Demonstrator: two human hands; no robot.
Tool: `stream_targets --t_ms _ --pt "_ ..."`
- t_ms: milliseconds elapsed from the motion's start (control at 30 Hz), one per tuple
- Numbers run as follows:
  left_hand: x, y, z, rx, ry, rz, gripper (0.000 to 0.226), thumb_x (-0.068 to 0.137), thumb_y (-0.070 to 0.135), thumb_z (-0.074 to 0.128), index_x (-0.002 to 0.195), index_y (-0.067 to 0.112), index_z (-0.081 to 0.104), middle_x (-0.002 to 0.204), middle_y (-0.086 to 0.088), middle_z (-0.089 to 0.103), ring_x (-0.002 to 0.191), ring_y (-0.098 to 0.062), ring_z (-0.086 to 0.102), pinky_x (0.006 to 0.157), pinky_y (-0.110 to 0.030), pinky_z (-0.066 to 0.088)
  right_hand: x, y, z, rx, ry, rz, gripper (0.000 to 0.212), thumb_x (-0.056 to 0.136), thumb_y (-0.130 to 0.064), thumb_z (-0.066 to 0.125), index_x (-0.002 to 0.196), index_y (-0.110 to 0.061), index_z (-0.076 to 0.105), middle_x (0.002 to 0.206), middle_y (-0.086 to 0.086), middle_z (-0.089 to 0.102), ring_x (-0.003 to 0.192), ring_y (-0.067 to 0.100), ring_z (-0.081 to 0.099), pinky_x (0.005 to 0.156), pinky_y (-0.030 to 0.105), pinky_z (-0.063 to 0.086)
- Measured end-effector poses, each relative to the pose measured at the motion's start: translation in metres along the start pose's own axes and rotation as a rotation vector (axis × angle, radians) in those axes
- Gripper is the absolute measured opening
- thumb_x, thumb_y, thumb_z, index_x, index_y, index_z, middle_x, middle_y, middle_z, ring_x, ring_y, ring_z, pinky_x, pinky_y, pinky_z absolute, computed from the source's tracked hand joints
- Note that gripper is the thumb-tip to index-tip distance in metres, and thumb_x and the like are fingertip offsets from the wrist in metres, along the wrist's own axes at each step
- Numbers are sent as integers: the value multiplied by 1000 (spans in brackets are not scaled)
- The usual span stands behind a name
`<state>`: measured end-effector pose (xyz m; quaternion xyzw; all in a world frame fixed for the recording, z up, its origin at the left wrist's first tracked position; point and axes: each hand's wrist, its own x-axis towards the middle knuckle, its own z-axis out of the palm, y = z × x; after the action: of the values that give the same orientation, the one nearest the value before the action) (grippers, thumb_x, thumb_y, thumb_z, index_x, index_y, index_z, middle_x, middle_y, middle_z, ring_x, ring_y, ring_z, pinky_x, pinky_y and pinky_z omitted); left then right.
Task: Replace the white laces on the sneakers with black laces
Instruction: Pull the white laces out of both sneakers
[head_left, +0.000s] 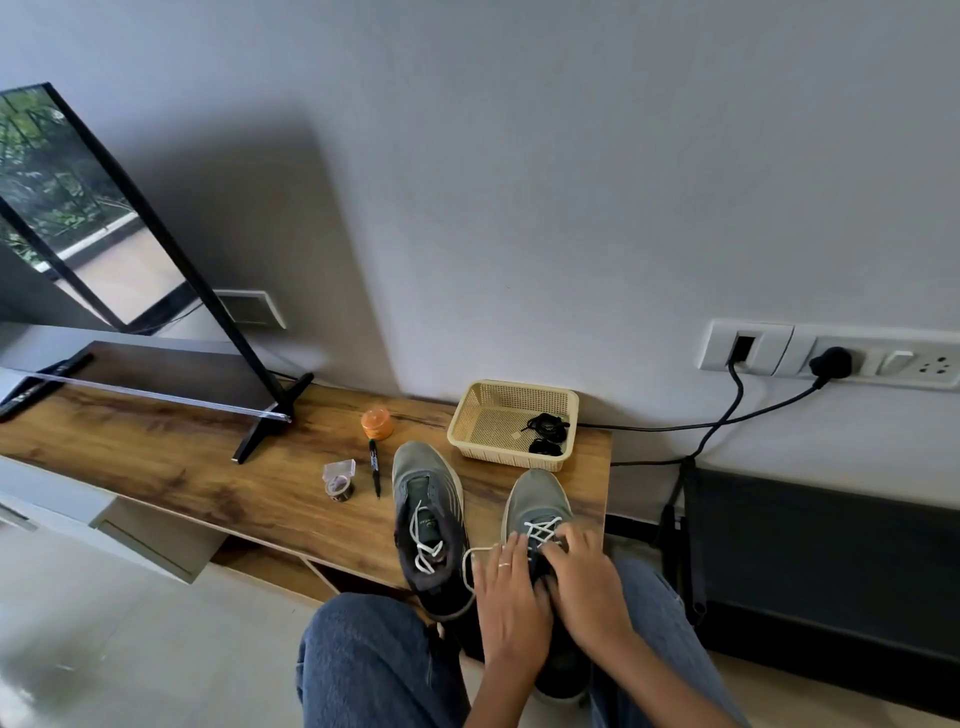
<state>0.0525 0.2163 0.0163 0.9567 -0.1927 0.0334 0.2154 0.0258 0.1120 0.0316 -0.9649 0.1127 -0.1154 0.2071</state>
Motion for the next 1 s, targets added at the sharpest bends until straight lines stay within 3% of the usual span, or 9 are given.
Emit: stream_targets --t_ms 133,267,333,400,500,667,767,933,1000 --pt "-9 -2 5 47 -131 18 48 78 30 39 118 22 64 115 6 70 106 -15 67 111 -35 6 10 0 -2 -48 69 -73 32 49 -16 92 73 -22 71 87 -6 61 78 15 58 50 22 49" --pt "-8 1 1 101 -248 -31 49 76 24 37 109 17 73 112 4 71 104 -16 68 116 -33 -1 14 1 -2 91 100 -45 19 72 -11 79 75 -19 63 91 -9 56 82 11 52 53 17 46" --pt "-6 0 3 117 -229 -38 48 77 24 38 109 17 72 111 4 71 104 -16 68 117 -32 -4 15 2 -3 259 190 135 19 84 -5 65 72 -17 56 91 -7 52 81 12 51 58 14 38" --pt "-5 -1 6 118 -223 -42 48 77 26 38 110 17 72 112 5 71 105 -16 67 117 -31 -4 19 4 -9 517 294 468 23 88 -6 61 69 -14 52 93 0 52 75 15 52 60 24 36" --pt "-2 0 7 123 -210 -54 48 78 26 37 109 16 72 112 3 71 104 -18 68 117 -32 -2 22 10 -17 684 269 796 15 89 -11 60 74 -10 57 103 11 53 67 13 46 66 31 35" --pt "1 0 11 135 -210 -76 50 76 26 37 108 16 74 110 4 72 102 -17 69 116 -33 -2 14 -1 -16 290 159 317 26 83 -9 58 102 -26 64 109 -10 56 101 13 52 86 40 43" --pt "0 0 14 161 -247 -82 51 77 32 37 107 16 74 110 3 72 103 -16 69 116 -33 -4 9 -11 -5 -18 67 30 22 65 -21 75 81 -34 70 85 -19 63 91 11 57 77 38 41" --pt "0 -2 13 154 -249 -82 48 78 30 38 106 18 75 108 4 72 102 -14 69 117 -31 -6 4 -9 8 -69 167 -46 20 63 -5 77 71 -22 70 70 -5 61 76 18 58 83 41 40" --pt "0 -1 13 159 -238 -76 50 76 27 37 106 17 75 109 4 72 102 -15 69 117 -32 -6 8 -5 7 -7 220 -62 23 68 -7 74 64 -26 62 72 -14 48 84 4 46 99 27 26"
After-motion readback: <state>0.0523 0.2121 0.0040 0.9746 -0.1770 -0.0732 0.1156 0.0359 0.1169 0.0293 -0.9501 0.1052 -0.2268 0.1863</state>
